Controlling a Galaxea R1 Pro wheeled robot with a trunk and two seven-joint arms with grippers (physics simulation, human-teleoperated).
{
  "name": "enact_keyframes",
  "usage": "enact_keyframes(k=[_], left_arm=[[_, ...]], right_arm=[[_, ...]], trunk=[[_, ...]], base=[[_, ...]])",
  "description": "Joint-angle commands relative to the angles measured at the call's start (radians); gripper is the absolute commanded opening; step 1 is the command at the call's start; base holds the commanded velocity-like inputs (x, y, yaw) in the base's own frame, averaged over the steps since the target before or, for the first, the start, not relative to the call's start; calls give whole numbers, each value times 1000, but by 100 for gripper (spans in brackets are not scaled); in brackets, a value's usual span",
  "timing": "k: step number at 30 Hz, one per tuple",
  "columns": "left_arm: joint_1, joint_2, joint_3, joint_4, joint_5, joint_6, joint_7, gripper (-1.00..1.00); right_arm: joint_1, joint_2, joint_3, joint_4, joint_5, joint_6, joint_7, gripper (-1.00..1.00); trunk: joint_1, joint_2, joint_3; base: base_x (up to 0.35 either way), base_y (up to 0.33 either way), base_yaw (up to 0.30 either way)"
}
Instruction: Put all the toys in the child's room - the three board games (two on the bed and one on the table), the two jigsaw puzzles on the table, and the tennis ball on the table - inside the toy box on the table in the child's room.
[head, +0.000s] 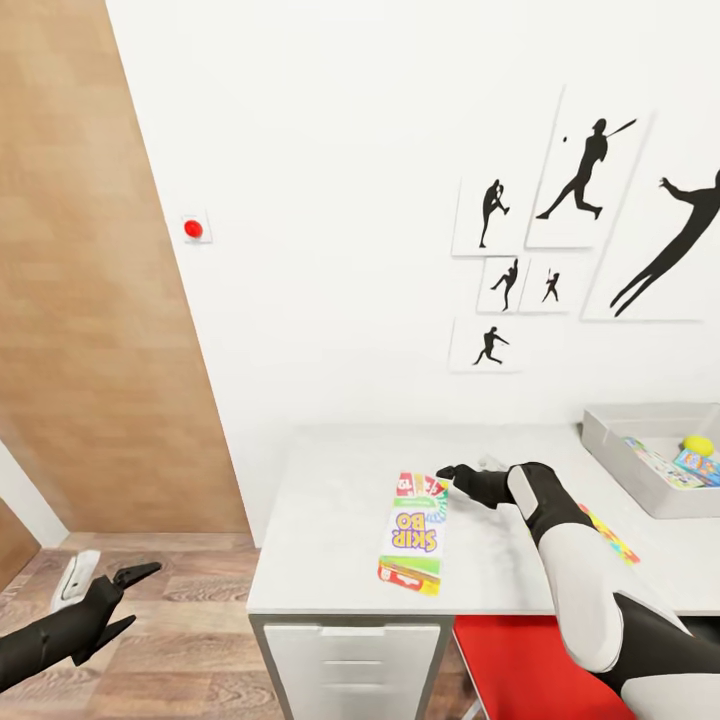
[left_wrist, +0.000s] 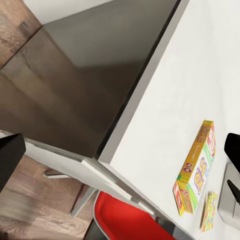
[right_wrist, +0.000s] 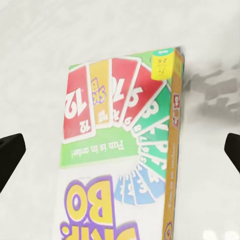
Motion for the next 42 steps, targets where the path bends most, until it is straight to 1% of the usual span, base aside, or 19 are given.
enact_keyframes(k=[1,15,18,20,21,25,42], left_arm=[[-1,0,1,4,12,4,10,100],[-1,0,0,14,12,4,10,100],[-1,0,0,14,12,4,10,100],[-1,0,0,14,12,4,10,100],[-1,0,0,14,12,4,10,100],[-1,0,0,14,12,4,10,100],[-1,0,0,16,10,4,10,100]], right_arm=[[-1,0,-5,-1,0,5,3,100],[-1,-4,-7,-1,-3,2,-1,100],[-1,-3,-7,-1,-3,-14,-2,100],[-1,-2,-7,-1,-3,-36,-2,100],[0,-1,-6,1,-3,-69,-2,100],[0,-2,-6,3,-3,-95,-2,100],[0,0,-5,3,-3,-110,3,100]], trunk=[[4,-8,-5],[58,-106,-49],[69,-127,-58],[77,-141,-64],[81,-148,-67],[96,-176,-80],[161,-295,-133]], base=[[0,0,0],[0,0,0],[0,0,0],[0,0,0],[0,0,0],[0,0,0],[0,0,0]])
